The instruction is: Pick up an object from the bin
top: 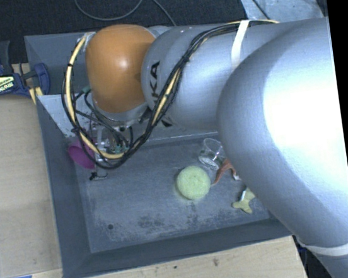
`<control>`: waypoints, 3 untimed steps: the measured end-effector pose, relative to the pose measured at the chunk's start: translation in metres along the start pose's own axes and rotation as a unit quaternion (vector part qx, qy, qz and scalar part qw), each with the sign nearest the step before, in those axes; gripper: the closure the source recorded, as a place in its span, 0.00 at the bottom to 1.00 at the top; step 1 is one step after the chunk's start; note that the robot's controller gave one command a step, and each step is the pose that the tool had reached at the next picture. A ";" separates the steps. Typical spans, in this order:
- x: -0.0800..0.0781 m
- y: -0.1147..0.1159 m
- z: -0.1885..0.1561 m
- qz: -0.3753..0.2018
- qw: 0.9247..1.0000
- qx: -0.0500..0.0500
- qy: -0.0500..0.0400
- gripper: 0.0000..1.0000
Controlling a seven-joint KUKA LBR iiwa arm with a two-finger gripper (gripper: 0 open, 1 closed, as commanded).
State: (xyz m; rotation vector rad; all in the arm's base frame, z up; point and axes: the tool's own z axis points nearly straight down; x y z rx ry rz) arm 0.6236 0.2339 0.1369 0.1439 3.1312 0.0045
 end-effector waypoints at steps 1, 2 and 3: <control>-0.006 0.006 0.065 0.071 0.997 0.000 -0.001 0.00; -0.008 0.010 0.061 0.083 0.997 0.000 -0.004 1.00; -0.008 0.010 0.061 0.083 0.997 0.000 -0.004 1.00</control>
Offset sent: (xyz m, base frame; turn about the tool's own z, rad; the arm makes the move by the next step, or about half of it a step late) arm 0.0036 0.0114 -0.0669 0.1666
